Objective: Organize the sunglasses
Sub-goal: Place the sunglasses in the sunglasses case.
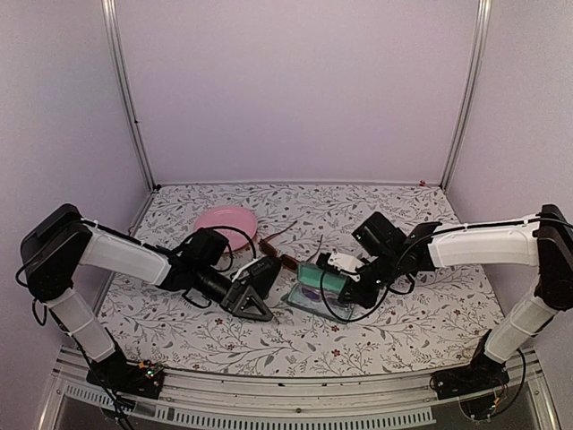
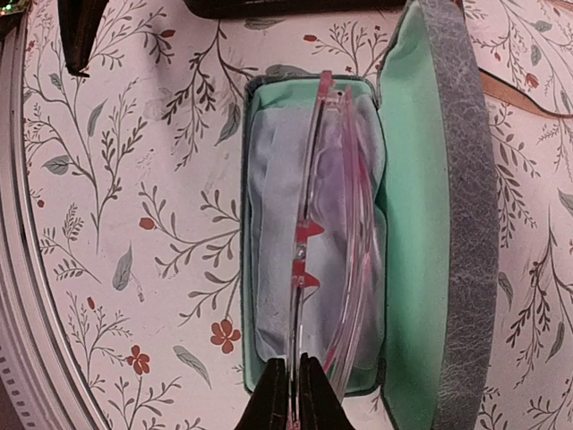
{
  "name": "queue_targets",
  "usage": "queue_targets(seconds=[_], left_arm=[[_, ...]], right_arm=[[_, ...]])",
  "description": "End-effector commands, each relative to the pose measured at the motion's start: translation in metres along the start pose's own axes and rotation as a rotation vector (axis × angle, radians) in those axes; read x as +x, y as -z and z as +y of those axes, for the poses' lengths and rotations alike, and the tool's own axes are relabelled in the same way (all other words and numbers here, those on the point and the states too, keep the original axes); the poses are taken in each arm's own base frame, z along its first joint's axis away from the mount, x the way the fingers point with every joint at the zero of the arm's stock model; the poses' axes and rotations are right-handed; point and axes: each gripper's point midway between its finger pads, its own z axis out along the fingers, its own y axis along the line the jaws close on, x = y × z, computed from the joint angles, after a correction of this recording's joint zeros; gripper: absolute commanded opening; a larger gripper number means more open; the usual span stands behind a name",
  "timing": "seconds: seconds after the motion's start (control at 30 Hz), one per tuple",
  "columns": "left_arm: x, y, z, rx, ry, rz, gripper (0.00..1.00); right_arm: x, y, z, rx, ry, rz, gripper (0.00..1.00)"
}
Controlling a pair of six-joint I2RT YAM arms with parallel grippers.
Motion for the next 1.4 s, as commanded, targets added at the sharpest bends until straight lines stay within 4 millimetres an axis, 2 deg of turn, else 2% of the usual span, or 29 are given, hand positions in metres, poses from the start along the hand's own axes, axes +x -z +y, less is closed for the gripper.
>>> queue_targets(seconds=[0.0,0.2,0.4,0.57,0.73,1.07,1.37], left_arm=[[-0.006,0.001,0.002,0.007,-0.015,-0.009,0.73],[-0.007,0.0,0.003,0.006,-0.013,-0.01,0.74],[-0.008,0.0,0.004,0.005,-0.01,-0.012,0.73],[-0.008,-0.001,0.005,0.007,-0.004,-0.007,0.73],[-0.009,-0.001,0.005,0.007,-0.005,-0.009,0.73],[-0.008,0.0,0.005,0.0,-0.008,-0.016,0.73],[-0.009,0.0,0.004,0.001,-0.007,-0.021,0.73]], right_arm=[[-0.004,-0.004,-0.006,-0.01,-0.005,0.002,0.09],[-0.003,-0.009,-0.009,-0.007,-0.008,0.025,0.11],[-0.011,-0.002,-0.003,-0.035,-0.009,-0.014,0.13],[-0.016,0.005,0.001,-0.043,-0.024,-0.057,0.07],[-0.012,0.005,0.001,-0.046,-0.047,-0.051,0.04],[-0.027,0.02,0.015,-0.106,-0.059,-0.151,0.0],[-0.016,0.004,0.019,-0.148,-0.092,-0.13,0.0]])
